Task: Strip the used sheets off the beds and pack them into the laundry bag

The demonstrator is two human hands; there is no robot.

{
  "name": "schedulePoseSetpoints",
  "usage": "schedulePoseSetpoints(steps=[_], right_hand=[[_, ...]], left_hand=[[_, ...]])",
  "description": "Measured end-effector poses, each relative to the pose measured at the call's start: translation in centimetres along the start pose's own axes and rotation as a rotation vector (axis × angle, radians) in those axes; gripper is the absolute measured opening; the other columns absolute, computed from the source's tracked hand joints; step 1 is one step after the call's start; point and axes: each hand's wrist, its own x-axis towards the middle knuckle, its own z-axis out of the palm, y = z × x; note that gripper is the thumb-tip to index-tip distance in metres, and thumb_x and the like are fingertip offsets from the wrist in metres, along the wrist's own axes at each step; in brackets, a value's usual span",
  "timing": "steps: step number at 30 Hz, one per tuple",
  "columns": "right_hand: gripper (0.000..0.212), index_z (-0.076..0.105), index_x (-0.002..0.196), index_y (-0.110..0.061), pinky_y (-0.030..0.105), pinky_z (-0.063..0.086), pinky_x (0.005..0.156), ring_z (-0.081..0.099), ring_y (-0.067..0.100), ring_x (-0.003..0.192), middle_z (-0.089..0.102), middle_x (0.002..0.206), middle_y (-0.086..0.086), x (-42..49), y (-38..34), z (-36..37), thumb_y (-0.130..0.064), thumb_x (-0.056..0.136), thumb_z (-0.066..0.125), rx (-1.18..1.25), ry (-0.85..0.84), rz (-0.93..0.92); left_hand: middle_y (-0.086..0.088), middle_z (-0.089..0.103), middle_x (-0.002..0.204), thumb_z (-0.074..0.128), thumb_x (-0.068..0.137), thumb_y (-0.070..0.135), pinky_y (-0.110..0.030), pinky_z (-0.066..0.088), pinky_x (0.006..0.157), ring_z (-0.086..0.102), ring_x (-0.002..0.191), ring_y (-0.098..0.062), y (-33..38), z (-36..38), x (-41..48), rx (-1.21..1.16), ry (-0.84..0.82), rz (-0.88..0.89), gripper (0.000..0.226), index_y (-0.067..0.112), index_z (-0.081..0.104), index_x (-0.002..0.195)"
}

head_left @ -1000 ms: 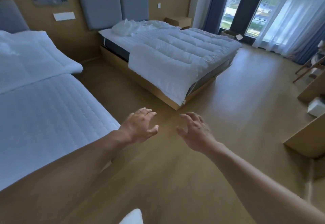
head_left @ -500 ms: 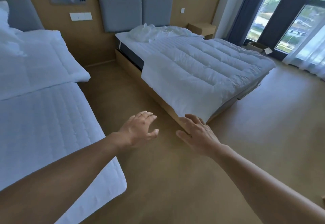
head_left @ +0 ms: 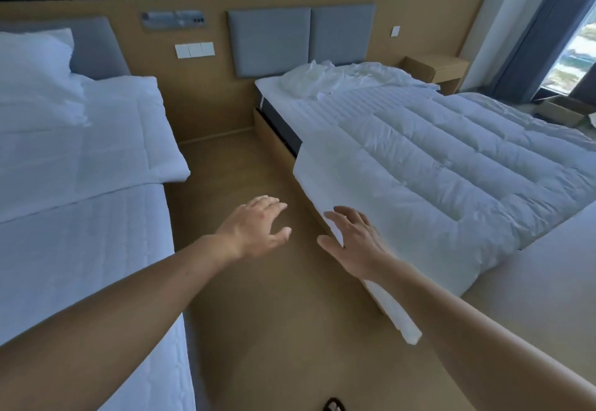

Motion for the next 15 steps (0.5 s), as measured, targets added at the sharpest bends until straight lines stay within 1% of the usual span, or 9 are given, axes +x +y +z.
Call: schedulePoseSetpoints(steps=[2,5,8,11,15], right_hand=[[0.062,0.028,0.156,-0.03,0.04,0.022,0.12,0.017,0.019,0.15,0.022,0.163,-0.005,4.4,0.8,-1.5,-0.057,0.101,0.038,-0.019,-0.008,-0.044],[0.061,0.028,0.156,-0.029,0.041,0.023,0.121,0.017,0.019,0.15,0.022,0.163,-0.005,10.6,1.0,-2.8,-0.056,0.102,0.039,-0.032,-0.03,-0.091],[0.061,0.028,0.156,-0.029,0.041,0.024,0.12,0.016,0.018,0.15,0.022,0.162,-0.005,16.7,0.7,-2.5,-0.055,0.102,0.04,-0.044,-0.083,-0.154],[0.061,0.029,0.156,-0.028,0.04,0.024,0.119,0.017,0.018,0.149,0.023,0.161,-0.006,23.9,0.2,-2.2,-0.054,0.102,0.04,-0.063,-0.11,-0.198],[0.061,0.029,0.156,-0.028,0.041,0.023,0.118,0.019,0.019,0.149,0.023,0.162,-0.006,33.4,-1.4,-2.1,-0.054,0.102,0.04,-0.082,-0.102,-0.209]], left_hand=[[-0.002,0.028,0.163,0.031,0.089,0.06,-0.037,0.019,0.123,0.018,0.152,-0.017,-1.1,-1.1,3.1,0.007,0.028,-0.032,0.077,0.02,0.031,0.155],[-0.003,0.029,0.162,0.043,0.099,0.05,-0.035,0.018,0.123,0.019,0.152,-0.017,-3.3,-2.0,6.9,-0.037,0.065,-0.097,0.064,0.018,0.033,0.154],[-0.002,0.029,0.162,0.043,0.099,0.051,-0.034,0.019,0.123,0.019,0.152,-0.016,-6.7,-2.0,10.7,-0.049,0.044,-0.146,0.064,0.019,0.033,0.154],[-0.001,0.029,0.162,0.043,0.097,0.053,-0.034,0.02,0.123,0.019,0.151,-0.015,-11.0,-2.4,15.2,-0.089,0.064,-0.205,0.066,0.02,0.033,0.154],[0.0,0.026,0.163,0.043,0.1,0.049,-0.032,0.017,0.123,0.016,0.152,-0.014,-17.1,-4.0,21.9,-0.097,0.067,-0.21,0.064,0.021,0.031,0.155]])
